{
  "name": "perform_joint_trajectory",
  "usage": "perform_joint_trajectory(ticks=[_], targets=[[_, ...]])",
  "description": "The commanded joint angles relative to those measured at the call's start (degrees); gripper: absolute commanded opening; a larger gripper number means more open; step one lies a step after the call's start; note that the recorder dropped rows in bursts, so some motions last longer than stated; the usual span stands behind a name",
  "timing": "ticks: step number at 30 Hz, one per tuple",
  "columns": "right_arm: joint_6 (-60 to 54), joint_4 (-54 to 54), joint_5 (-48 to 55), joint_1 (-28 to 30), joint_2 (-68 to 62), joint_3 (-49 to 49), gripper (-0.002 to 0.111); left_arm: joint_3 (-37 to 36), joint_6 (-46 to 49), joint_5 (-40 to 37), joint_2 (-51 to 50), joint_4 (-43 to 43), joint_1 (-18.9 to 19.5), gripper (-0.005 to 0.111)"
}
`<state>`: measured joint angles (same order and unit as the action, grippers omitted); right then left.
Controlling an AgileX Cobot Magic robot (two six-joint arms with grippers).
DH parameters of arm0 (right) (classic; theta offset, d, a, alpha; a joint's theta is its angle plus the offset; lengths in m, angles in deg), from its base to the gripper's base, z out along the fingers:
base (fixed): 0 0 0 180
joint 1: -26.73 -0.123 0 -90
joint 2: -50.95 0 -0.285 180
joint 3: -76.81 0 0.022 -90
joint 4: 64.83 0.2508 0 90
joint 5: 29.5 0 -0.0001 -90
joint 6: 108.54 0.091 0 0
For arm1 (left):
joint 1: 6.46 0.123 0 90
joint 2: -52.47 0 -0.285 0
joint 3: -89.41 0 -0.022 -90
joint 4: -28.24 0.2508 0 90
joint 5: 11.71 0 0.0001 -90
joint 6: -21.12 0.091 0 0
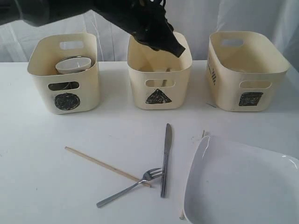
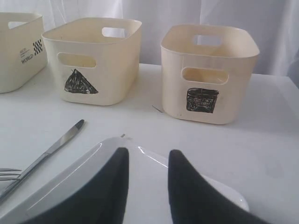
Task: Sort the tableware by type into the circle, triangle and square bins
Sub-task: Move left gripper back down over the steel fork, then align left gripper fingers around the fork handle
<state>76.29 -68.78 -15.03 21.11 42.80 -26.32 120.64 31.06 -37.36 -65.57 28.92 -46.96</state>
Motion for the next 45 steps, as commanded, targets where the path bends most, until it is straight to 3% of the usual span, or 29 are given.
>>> perform_joint_trajectory(ticks=[1, 7, 16, 21, 24, 30, 36, 45], targets=[[-0.01, -0.35, -0.43, 0.54, 0.36, 0.35, 0.028, -0.03, 0.59, -8.93, 4.09, -0.68, -0.36, 0.032], [-0.01, -0.35, -0.43, 0.54, 0.36, 0.35, 0.028, -10.27, 1.99, -12.18, 10.35, -2.60, -0.36, 0.028], [-0.01, -0.35, -0.43, 0.54, 0.36, 0.35, 0.028, -33.94, 3.44, -4.42, 21.25, -8.57, -0.36, 0.025], [-0.01, -0.35, -0.43, 0.54, 0.36, 0.35, 0.028, -42.76, 4.35, -4.37, 24.39, -9.62, -0.49, 0.025], [-0.01, -0.35, -0.43, 0.54, 0.36, 0.35, 0.028, -45.40, 8.39, -7.06, 24.63, -9.88, -1.12, 0.027], [-0.01, -0.35, -0.43, 0.54, 0.36, 0.35, 0.028, -47.73, 20.31, -12.33, 24.63, -9.49, -1.29, 0.043], [-0.01, -0.35, -0.43, 0.54, 0.36, 0.35, 0.028, -47.73, 31.53, -12.69, 24.63, -9.20, -1.29, 0.044], [-0.01, -0.35, -0.43, 0.54, 0.36, 0.35, 0.028, -47.75, 16.77, -12.08, 23.69, -16.13, -1.40, 0.044]])
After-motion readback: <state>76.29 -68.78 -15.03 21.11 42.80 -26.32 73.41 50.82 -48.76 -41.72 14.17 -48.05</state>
